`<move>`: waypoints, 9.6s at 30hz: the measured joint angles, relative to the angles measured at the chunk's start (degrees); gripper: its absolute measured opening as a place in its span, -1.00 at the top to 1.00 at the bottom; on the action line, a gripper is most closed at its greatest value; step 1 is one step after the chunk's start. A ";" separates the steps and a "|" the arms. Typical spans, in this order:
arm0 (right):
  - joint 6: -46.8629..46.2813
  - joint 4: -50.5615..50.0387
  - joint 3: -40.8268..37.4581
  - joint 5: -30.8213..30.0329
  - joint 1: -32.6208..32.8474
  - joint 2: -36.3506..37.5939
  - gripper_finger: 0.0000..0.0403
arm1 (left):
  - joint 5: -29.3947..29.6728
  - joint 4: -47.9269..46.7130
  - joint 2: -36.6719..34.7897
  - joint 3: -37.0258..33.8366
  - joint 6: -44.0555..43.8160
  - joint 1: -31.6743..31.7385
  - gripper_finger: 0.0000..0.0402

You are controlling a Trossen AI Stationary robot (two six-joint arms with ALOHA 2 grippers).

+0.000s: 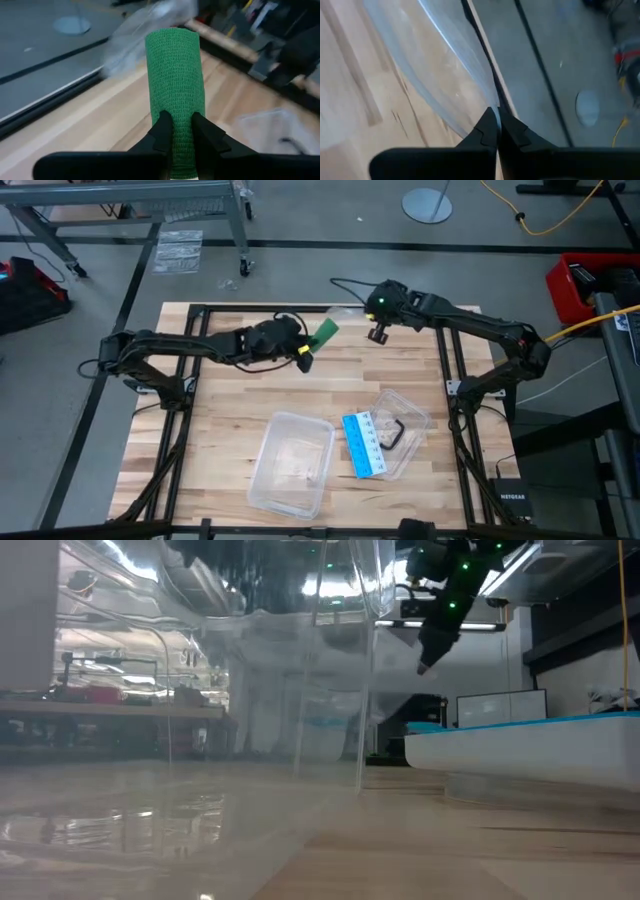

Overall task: Roll bandage
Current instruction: Put the green bandage into the transparent zip bag, then close the transparent zip bag

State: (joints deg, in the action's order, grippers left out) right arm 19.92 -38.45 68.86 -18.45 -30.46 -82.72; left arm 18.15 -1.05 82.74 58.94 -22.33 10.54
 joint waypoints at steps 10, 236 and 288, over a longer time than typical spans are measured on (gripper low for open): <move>7.36 13.41 0.00 -13.03 8.52 -4.70 1.00 | 0.43 4.97 0.00 0.04 -0.22 -4.54 0.83; -19.43 -6.50 9.27 47.51 20.35 7.79 1.00 | 1.31 13.56 -1.55 0.04 30.25 -14.93 0.96; -8.91 1.44 9.25 30.24 20.33 7.87 0.35 | 8.81 -0.40 -1.60 0.04 5.71 -17.61 1.00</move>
State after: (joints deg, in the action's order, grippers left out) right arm 11.00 -37.01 78.11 11.79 -10.13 -74.85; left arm 26.96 -1.45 81.14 58.98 -16.62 -7.07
